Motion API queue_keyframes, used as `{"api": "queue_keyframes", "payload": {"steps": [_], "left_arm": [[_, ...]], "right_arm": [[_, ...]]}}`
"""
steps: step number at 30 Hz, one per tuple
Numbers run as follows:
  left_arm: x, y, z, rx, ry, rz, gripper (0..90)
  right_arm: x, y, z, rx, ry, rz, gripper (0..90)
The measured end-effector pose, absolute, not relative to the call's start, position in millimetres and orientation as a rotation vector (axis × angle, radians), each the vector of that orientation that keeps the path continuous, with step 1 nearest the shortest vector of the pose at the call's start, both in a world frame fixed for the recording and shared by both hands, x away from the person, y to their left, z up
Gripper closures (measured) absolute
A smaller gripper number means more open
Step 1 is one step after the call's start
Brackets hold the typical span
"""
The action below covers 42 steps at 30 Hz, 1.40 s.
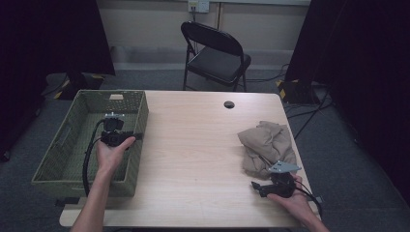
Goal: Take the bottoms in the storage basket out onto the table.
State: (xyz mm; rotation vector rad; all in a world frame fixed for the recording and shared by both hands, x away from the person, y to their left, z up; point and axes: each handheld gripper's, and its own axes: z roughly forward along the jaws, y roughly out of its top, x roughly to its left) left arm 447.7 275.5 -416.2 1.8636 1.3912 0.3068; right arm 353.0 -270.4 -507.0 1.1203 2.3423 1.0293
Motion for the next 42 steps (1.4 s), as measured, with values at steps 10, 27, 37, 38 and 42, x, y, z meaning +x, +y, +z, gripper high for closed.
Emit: {"api": "queue_keyframes", "payload": {"steps": [10,27,37,38,42], "left_arm": [[449,276,-416,1.871,1.383,0.291,61.4],[430,261,-378,1.889,1.199,0.427,52.5],[414,225,-367,1.907,1.025,0.351,54.1],[412,221,-366,1.914,1.013,0.345,54.7],[403,200,-368,1.967,0.948,0.333,55.4]], "right_arm": [[353,-270,-507,1.121,2.343,1.03,12.2],[354,-273,-504,1.157,2.36,1.031,15.0],[342,-282,-487,1.183,2.323,1.059,20.3],[338,-283,-484,1.174,2.307,1.063,20.8],[331,-285,-475,1.161,2.253,1.08,21.4]]}}
